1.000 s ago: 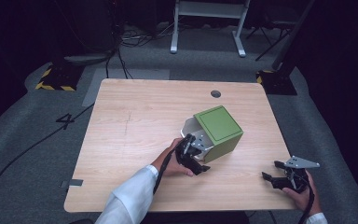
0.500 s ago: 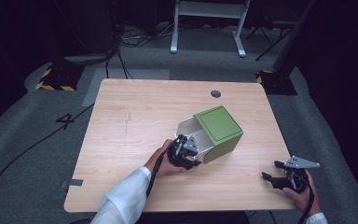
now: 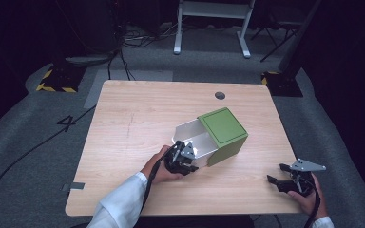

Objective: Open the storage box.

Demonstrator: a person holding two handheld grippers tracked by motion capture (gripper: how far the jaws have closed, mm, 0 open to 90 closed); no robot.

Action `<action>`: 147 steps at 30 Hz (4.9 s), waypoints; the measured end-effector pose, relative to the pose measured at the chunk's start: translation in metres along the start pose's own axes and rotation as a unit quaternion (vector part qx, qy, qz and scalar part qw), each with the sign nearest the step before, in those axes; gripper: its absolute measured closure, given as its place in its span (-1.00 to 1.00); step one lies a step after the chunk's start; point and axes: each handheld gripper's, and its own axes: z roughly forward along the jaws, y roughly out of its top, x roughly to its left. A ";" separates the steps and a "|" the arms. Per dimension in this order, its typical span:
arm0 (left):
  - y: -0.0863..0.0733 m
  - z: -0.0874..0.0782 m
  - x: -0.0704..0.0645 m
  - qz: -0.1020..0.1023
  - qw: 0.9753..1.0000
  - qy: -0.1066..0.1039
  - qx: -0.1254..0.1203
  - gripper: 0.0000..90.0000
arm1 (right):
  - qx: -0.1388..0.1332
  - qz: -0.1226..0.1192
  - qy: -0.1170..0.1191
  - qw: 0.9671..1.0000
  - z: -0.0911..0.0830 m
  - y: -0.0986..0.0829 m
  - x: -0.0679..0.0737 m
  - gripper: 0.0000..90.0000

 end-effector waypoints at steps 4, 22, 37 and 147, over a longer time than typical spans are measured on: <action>-0.007 -0.002 -0.001 -0.003 1.000 -0.002 0.001 0.53 | 0.000 0.000 0.000 1.000 0.000 0.000 0.000 -0.57; -0.021 -0.005 -0.011 -0.012 1.000 0.008 0.007 0.60 | 0.000 0.000 0.000 1.000 0.000 0.000 0.000 -0.57; -0.025 -0.008 -0.019 -0.014 1.000 0.000 0.007 0.54 | 0.000 0.000 0.000 1.000 0.000 0.000 0.000 -0.57; -0.211 -0.128 0.002 -0.254 0.941 0.222 -0.035 -0.67 | -0.001 -0.002 -0.004 1.000 0.000 0.000 0.001 -0.57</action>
